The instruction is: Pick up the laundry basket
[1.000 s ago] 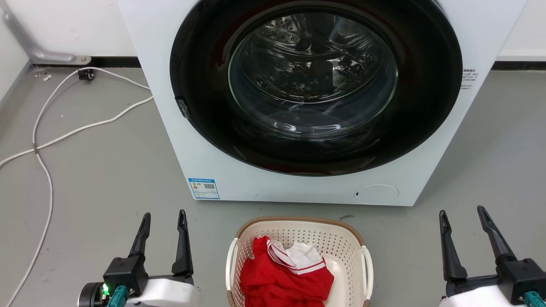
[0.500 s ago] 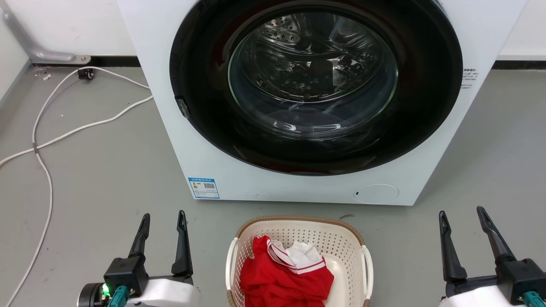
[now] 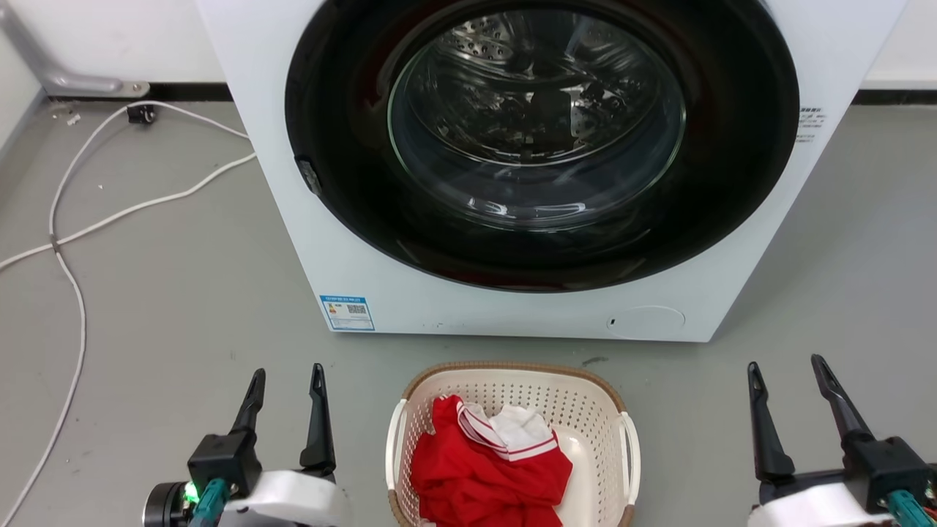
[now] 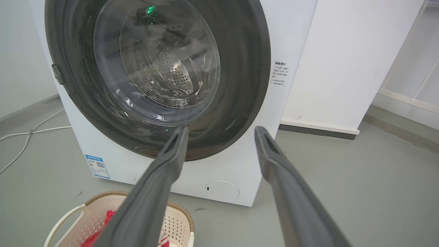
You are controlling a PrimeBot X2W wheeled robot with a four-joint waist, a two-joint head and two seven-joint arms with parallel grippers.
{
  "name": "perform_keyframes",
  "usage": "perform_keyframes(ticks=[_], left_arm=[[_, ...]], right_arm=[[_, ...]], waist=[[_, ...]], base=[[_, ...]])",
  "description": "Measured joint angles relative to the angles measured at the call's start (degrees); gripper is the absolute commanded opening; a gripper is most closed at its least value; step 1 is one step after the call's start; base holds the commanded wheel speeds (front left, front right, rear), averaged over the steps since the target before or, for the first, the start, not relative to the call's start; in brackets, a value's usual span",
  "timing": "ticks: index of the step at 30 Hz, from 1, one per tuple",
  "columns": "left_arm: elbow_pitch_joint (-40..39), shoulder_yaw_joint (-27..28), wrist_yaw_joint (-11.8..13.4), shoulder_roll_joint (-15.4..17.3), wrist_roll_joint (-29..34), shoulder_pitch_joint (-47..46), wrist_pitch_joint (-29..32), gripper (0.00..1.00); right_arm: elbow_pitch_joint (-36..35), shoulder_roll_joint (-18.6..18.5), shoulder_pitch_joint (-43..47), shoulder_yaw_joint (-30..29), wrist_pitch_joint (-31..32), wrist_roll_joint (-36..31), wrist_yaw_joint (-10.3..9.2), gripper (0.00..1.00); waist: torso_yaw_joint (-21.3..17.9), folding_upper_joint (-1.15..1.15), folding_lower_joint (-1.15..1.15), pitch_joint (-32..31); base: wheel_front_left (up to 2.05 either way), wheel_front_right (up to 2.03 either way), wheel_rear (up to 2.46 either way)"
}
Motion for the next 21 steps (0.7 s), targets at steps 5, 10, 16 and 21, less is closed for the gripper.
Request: perform_keyframes(ticks=[5,10,16,21], left_arm=[[5.71,-0.33,-1.57,0.01,-0.79,-3.18,0.00,1.00],[12.61,-0.20,-2.74,-0.01,-0.46,-7.99,-0.01,1.00],[21.49,0.21,-4.30,0.00,0.93,-13.59,0.00,1.00],[29.64,0.02,-5.71,0.23,2.43,-18.80,-0.01,1.00]], right_arm=[[3.92,-0.02,-2.99,0.56,0.00,-0.11,0.00,1.00],[9.03,-0.05,-6.91,0.94,0.01,-0.63,0.00,1.00],[18.01,-0.03,-11.49,3.37,0.01,-2.38,0.00,1.00],[26.55,-0.09,-16.58,4.94,0.00,-3.44,0.00,1.00]], waist=[[-0.29,0.00,0.00,1.72],[-0.64,0.00,0.00,4.32],[-1.12,0.00,0.01,8.10],[-1.64,0.00,0.01,11.55]], base=[[0.00,0.00,0.00],[0.00,0.00,0.00],[0.00,0.00,0.00],[0.00,0.00,0.00]])
